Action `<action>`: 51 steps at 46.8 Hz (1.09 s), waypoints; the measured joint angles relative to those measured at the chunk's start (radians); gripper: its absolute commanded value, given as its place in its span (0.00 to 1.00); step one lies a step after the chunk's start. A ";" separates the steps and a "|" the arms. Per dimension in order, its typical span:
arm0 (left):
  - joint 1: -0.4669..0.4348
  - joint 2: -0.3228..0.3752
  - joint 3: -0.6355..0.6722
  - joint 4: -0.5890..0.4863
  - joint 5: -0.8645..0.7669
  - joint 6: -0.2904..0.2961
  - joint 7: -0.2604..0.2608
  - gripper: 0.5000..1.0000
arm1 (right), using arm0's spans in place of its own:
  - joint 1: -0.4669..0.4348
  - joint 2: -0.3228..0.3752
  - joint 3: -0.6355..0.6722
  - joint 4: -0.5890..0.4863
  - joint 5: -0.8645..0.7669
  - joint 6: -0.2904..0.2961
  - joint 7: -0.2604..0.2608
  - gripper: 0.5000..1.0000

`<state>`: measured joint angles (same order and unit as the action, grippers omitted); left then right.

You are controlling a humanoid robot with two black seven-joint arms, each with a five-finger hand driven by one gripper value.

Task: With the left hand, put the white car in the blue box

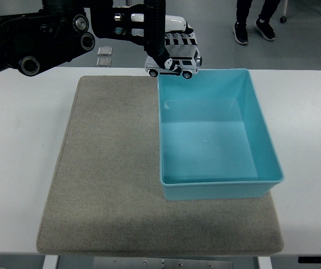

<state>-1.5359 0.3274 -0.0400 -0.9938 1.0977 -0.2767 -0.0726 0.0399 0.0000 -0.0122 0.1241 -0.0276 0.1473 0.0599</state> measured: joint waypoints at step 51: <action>0.163 -0.196 0.014 0.088 0.117 0.002 0.002 0.01 | 0.000 0.000 0.000 0.000 0.000 0.000 0.000 0.87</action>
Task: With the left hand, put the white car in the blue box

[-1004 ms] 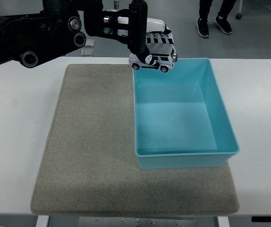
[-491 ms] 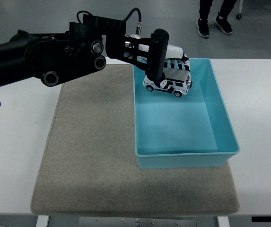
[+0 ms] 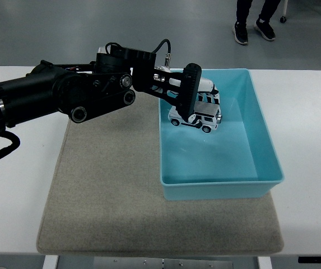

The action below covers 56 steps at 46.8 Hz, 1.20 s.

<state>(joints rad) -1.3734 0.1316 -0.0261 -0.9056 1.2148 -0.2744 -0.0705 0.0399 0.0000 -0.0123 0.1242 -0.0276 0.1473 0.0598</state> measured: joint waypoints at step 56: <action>0.015 -0.026 -0.034 0.027 0.010 0.051 -0.002 0.75 | 0.000 0.000 0.000 0.000 0.000 0.000 0.000 0.87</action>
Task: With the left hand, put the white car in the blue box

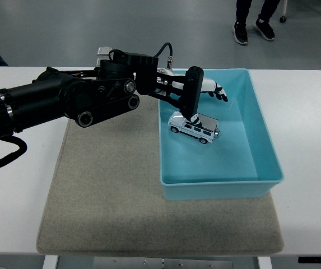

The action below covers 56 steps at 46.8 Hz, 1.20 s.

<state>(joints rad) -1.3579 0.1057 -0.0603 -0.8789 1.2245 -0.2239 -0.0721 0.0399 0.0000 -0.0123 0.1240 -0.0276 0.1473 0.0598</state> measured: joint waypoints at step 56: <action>0.028 0.059 -0.204 0.524 -0.390 0.150 -0.002 0.99 | 0.000 0.000 0.000 0.000 0.000 0.000 0.000 0.87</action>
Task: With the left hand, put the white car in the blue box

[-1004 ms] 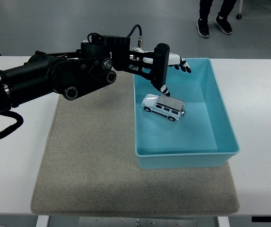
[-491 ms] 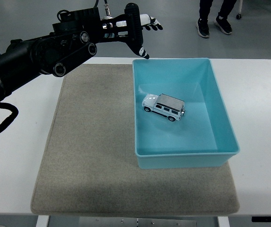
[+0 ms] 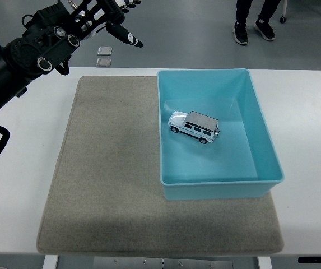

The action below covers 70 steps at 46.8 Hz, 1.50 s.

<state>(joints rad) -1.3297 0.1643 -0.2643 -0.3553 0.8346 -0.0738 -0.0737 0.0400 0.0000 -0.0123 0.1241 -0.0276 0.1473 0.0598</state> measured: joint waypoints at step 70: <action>0.343 -0.027 -0.514 0.063 -0.855 -0.283 -0.086 1.00 | 0.000 0.000 0.000 0.000 0.000 0.000 0.000 0.87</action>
<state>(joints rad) -0.9865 0.1376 -0.7787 -0.2926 -0.0203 -0.3572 -0.1594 0.0399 0.0000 -0.0123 0.1241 -0.0276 0.1473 0.0598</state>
